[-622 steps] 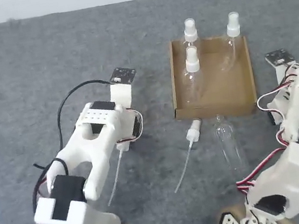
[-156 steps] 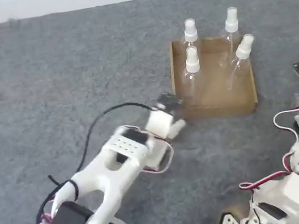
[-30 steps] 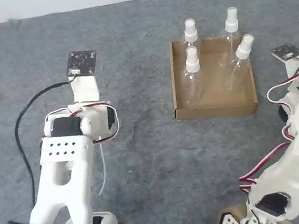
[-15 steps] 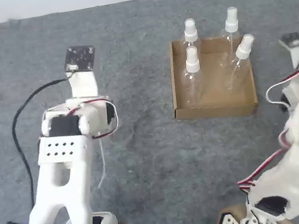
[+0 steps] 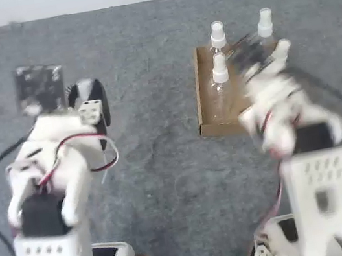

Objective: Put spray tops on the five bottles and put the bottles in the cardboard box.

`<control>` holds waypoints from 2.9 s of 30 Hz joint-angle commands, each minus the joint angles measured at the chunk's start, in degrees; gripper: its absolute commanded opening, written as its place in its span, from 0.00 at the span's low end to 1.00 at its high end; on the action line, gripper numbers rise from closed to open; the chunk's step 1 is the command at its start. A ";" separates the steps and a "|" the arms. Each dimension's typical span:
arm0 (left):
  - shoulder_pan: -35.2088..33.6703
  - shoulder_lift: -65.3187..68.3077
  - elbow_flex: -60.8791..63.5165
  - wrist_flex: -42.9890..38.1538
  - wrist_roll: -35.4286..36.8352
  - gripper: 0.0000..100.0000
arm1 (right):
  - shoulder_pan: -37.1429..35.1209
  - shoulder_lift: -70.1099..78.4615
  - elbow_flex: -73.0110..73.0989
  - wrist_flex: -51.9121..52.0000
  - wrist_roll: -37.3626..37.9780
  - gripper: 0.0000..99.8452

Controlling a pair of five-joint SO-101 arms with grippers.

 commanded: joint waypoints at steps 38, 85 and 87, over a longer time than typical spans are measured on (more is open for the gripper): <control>6.51 -5.01 -4.00 -15.56 21.36 0.01 | -37.49 -24.92 34.90 -37.32 -10.11 0.01; 15.47 -13.54 9.71 -7.82 13.01 0.01 | -37.32 -24.92 33.49 -45.49 -28.22 0.01; 15.65 -13.54 11.65 -8.44 11.60 0.01 | -37.85 -24.92 33.49 -46.37 -28.22 0.01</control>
